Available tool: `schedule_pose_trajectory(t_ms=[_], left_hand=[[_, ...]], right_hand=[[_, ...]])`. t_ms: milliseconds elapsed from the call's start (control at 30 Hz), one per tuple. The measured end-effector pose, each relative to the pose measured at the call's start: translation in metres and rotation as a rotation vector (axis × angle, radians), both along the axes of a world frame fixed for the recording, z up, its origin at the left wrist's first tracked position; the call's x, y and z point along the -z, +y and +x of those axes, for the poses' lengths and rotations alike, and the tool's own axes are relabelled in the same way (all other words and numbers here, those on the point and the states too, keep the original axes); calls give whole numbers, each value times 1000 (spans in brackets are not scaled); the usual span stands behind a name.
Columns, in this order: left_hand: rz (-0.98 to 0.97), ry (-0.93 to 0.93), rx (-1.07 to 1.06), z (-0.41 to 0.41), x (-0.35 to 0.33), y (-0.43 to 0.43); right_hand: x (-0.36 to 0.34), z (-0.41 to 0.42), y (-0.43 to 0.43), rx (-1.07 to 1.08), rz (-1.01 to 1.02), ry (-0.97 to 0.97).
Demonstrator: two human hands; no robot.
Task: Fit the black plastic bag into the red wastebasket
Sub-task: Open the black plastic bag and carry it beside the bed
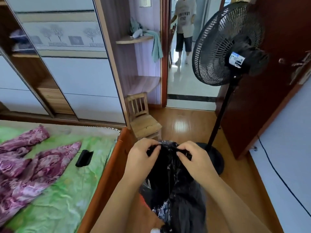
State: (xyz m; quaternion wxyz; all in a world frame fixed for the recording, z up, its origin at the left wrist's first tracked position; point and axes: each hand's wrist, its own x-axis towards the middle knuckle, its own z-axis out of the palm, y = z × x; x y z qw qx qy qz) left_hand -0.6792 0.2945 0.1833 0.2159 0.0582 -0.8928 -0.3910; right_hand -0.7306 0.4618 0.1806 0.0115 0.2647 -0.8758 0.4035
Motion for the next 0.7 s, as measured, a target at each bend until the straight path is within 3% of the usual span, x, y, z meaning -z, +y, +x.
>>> schedule_pose_trajectory(t_ms=[200,700], left_hand=[[8,-24,73,-72,4,-48],[219,-48,-499,-149,43,-122]], right_hand=[[-14,-93,-69,-220,6,-81],[15,-217,-163,-525,-34,-40]])
